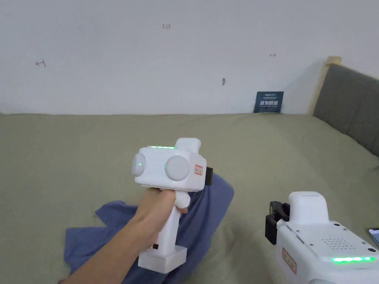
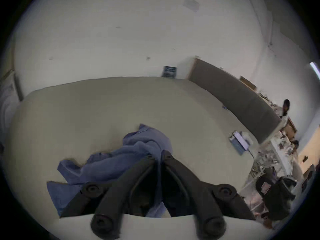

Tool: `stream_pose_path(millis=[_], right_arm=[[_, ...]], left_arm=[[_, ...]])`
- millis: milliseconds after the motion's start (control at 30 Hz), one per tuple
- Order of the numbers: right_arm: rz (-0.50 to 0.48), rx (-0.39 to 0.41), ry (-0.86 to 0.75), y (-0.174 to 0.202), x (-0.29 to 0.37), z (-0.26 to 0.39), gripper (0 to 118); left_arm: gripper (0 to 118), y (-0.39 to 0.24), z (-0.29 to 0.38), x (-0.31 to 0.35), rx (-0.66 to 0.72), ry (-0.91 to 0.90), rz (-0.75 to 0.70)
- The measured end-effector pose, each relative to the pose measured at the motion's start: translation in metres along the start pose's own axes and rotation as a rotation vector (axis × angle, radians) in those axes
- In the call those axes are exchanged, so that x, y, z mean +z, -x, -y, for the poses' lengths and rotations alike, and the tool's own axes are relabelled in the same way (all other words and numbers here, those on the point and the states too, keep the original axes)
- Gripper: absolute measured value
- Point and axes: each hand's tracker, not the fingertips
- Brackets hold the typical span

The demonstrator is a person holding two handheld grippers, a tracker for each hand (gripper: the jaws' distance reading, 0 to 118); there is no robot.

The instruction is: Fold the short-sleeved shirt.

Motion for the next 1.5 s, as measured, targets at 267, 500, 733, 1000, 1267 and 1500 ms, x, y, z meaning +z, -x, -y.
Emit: stream_pose_path(millis=[267,500,733,1000,1267,1500], right_arm=[[0.036,-0.007,0.06,-0.026,-0.029,0.026,0],[0.041,-0.009,0.116,-0.031,-0.053,0.044,0],[0.03,-0.005,0.113,-0.024,-0.053,0.043,0],[-0.004,0.001,0.079,-0.003,-0.034,0.038,0],[-0.072,-0.002,0.038,0.032,-0.01,0.036,0],[-0.13,0.03,0.033,0.064,-0.015,0.037,0]], left_arm=[[2,-0.01,0.06,-0.112,0.005,0.22,0.008],[2,0.012,0.084,-0.137,0.019,0.267,-0.039],[118,0.017,0.082,-0.106,0.0,0.181,-0.057],[0,0.066,0.11,0.059,-0.022,-0.094,-0.273],[0,0.122,0.183,0.21,0.138,-0.202,-0.51],[0,0.166,0.195,0.221,0.245,-0.177,-0.532]])
